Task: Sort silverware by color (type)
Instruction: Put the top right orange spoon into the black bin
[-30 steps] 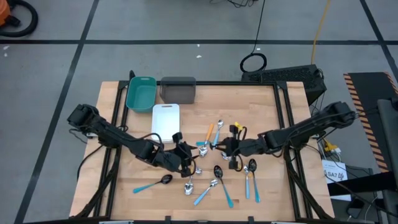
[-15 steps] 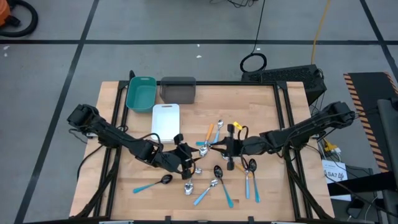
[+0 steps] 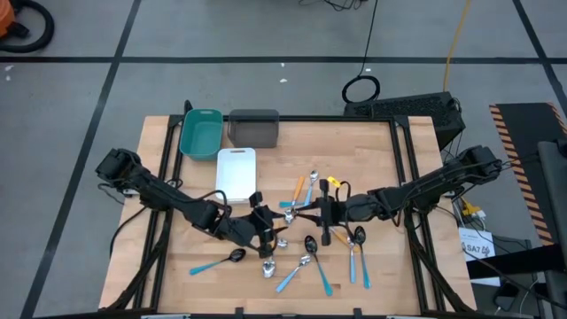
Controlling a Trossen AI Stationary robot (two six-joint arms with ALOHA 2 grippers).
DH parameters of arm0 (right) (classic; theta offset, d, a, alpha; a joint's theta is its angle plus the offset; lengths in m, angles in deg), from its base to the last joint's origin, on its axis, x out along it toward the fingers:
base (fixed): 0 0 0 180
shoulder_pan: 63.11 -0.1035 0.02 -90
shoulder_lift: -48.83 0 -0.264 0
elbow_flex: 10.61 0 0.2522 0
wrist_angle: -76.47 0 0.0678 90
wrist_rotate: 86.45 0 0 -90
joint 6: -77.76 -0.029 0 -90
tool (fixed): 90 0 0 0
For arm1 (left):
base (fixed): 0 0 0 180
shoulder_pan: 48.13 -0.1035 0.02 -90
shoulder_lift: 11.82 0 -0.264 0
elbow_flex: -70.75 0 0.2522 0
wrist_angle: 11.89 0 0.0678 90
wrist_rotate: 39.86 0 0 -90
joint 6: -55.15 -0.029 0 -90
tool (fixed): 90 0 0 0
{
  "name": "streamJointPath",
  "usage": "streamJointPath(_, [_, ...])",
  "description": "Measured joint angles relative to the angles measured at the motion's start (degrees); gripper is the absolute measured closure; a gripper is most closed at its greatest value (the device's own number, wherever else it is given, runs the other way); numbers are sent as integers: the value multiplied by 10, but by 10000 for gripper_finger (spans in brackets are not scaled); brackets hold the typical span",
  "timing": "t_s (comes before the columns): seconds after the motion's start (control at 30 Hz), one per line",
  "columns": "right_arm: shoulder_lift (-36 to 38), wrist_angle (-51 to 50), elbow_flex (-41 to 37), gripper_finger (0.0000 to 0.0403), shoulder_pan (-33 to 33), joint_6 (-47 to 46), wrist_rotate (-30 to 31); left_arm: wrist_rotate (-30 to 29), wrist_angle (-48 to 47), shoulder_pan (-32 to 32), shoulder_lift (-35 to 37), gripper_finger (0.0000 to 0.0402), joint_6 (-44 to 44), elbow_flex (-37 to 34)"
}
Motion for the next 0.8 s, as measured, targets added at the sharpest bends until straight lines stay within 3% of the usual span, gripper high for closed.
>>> streamJointPath(0.47, [0,2,0,367,0,19,2,-3,40,-25,-57,242,-12,-1])
streamJointPath(0.8, [0,-3,0,367,3,45,7,-5,21,-22,-50,242,10,-1])
